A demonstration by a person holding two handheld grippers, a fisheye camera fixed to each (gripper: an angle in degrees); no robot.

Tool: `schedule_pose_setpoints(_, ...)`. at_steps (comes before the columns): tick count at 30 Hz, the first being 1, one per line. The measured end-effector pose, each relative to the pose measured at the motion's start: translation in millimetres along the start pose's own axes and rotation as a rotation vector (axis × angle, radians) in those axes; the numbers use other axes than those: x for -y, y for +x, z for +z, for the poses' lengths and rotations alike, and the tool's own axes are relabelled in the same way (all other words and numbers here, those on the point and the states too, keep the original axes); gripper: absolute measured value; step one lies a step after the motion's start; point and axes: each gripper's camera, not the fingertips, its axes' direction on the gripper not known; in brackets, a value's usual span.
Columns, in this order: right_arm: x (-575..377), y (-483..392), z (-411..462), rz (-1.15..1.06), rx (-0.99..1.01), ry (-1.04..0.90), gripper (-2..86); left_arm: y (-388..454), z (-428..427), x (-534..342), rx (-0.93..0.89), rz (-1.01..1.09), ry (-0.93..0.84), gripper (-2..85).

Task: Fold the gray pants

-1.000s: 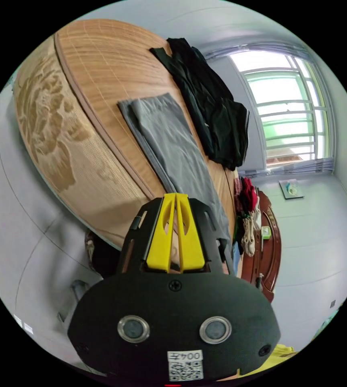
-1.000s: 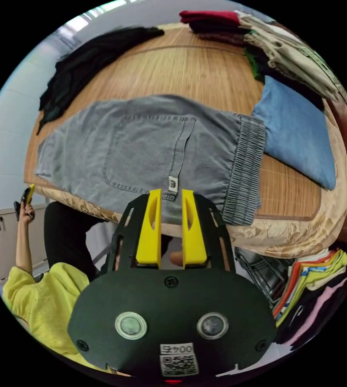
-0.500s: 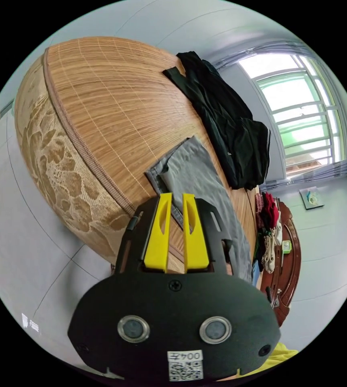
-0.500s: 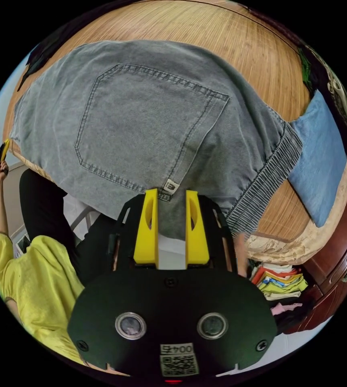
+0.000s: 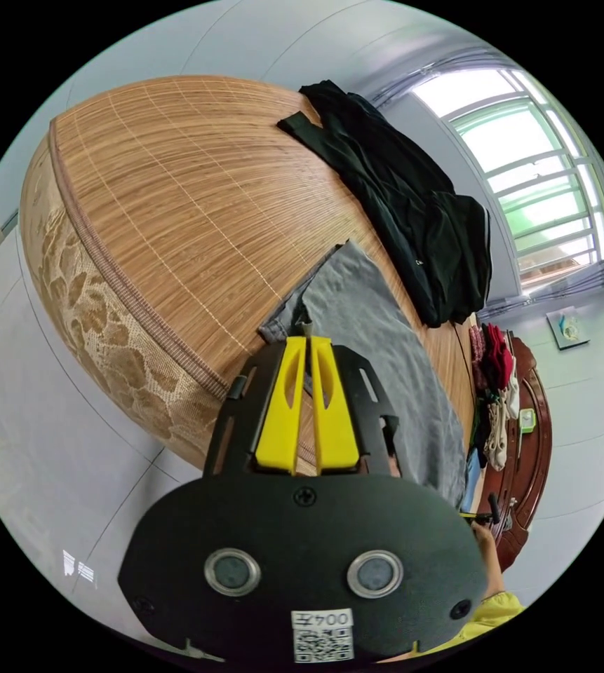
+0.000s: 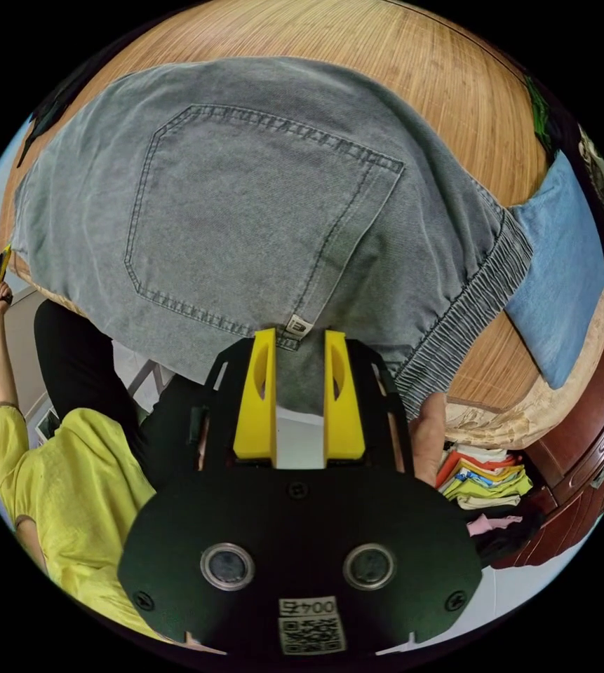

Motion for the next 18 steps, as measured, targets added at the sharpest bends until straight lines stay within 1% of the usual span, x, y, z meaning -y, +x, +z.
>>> schedule_pose_setpoints(6,1.7,11.3,28.4,0.002,0.010,0.003,10.6,-3.6,4.8,14.5,0.036,0.034,-0.043,1.3)
schedule_pose_setpoints(9,-2.1,16.0,44.0,-0.001,0.010,0.015,10.6,-13.1,11.9,15.2,0.007,0.029,-0.064,1.2)
schedule_pose_setpoints(11,-8.5,18.6,56.7,-0.016,0.002,0.035,10.6,-6.0,13.0,18.5,0.035,0.063,-0.083,1.1)
schedule_pose_setpoints(14,-19.4,23.6,73.5,-0.037,0.000,0.068,10.7,-0.8,7.4,19.0,0.066,0.089,-0.078,1.1)
schedule_pose_setpoints(18,-35.4,28.0,94.5,-0.077,-0.015,0.112,10.8,6.9,2.0,8.7,0.039,0.131,-0.060,1.2)
